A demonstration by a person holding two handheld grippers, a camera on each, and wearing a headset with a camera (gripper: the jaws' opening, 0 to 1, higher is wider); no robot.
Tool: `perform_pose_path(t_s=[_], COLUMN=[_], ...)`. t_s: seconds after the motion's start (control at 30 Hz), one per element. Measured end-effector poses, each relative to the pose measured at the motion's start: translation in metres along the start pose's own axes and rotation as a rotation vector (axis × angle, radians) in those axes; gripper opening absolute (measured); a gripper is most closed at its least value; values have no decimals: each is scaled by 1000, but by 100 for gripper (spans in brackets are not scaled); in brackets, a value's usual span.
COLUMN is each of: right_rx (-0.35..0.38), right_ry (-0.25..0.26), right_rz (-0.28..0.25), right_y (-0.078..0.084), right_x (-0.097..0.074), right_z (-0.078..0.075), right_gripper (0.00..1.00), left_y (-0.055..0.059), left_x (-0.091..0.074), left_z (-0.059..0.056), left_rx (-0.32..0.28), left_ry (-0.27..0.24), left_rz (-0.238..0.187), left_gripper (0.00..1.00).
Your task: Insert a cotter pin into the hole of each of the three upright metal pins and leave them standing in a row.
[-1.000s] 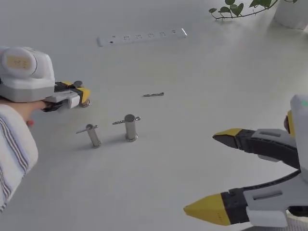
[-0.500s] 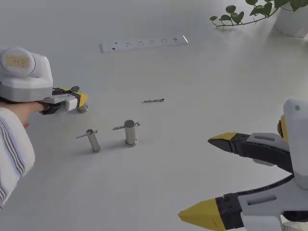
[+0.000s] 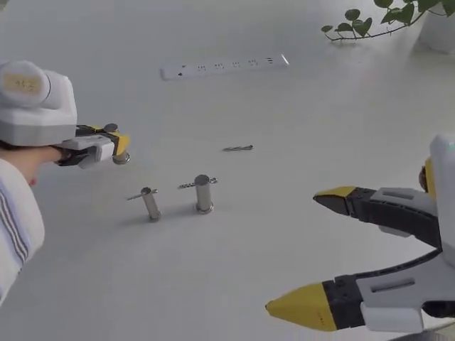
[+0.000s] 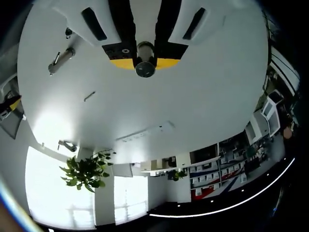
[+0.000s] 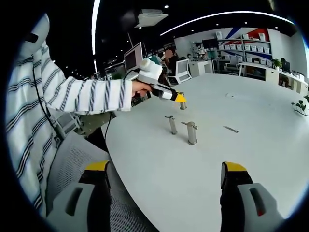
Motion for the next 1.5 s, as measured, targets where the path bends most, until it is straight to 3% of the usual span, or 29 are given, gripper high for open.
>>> perform_pose_path(t_s=[0.13,0.37,0.67,1.03,1.13,1.37,1.5], right_rx=[-5,-30,-45,-64,-64,-65,-59], right_ry=[-2,-8,-13,-13,-11,-9,-3], right_rz=[-21,-28,-24,-7,-9,-1,-9], right_y=[-3,-6,-5,-5,-5,-3,-4], right_x=[0,0,0,0,-1,-2,-3], right_z=[3,4,3,1,0,0,-1], right_gripper=[95,95,94,94,94,94,94], left_y=[-7,-8,-8,-19,-20,-17,-15], left_x=[-13,-32,-59,-81,-88,-93,-92], left_z=[0,-5,-31,-58,-72,-94,-98], left_rx=[4,6,32,86,84,86,74], left_ry=[0,0,12,54,72,109,121], left_rz=[-13,-4,-12,-27,-30,-39,-32], left_gripper=[10,9,9,9,9,9,9])
Point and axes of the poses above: the centre of the closed fingertips' face, and the gripper's own axes: x roughly forward along the fingers, z roughly to its left, y roughly out of its underside, the point moved 2 cm from there along -x, roughly backward along the fingers, and after that the axes turned 7 degrees about -x, right-handed, at the moved point
